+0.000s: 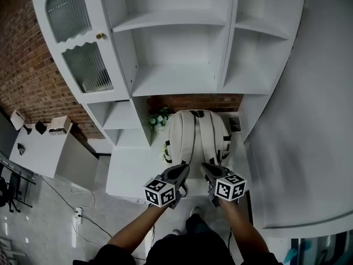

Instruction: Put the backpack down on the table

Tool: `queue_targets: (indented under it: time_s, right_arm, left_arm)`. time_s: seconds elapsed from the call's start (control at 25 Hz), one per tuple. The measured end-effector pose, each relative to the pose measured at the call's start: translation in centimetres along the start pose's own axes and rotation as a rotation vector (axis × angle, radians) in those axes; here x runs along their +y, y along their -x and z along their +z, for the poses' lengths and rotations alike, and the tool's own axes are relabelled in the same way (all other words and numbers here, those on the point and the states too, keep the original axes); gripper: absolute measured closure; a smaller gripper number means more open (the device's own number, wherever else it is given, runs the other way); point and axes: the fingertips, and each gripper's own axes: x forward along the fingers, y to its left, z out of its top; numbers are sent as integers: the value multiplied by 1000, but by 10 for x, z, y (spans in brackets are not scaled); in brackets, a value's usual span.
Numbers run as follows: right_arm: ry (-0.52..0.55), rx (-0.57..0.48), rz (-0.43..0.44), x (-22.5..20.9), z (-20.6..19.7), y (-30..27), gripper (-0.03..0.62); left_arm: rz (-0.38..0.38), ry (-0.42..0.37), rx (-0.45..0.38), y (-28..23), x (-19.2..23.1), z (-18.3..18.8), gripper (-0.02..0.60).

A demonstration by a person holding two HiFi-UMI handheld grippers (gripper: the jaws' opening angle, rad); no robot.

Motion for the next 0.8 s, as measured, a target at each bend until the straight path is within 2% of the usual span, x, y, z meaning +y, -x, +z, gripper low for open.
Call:
queue_targets:
  time_s: [0.16, 0.32, 0.48, 0.68, 0.8]
  right_arm:
    - [38, -30, -38, 32, -12, 20, 576]
    - [141, -55, -164, 51, -23, 49, 577]
    - [189, -45, -233, 71, -44, 67, 576]
    - [223, -42, -261, 91, -64, 85, 576]
    - [259, -57, -242, 105, -70, 92, 576]
  left_arm:
    - [47, -63, -18, 21, -27, -10, 565]
    - [106, -38, -20, 38, -49, -32, 565]
    - [152, -27, -30, 61, -70, -51, 565]
    - [205, -65, -60, 87, -97, -60, 565]
    - [269, -103, -87, 102, -104, -60, 565]
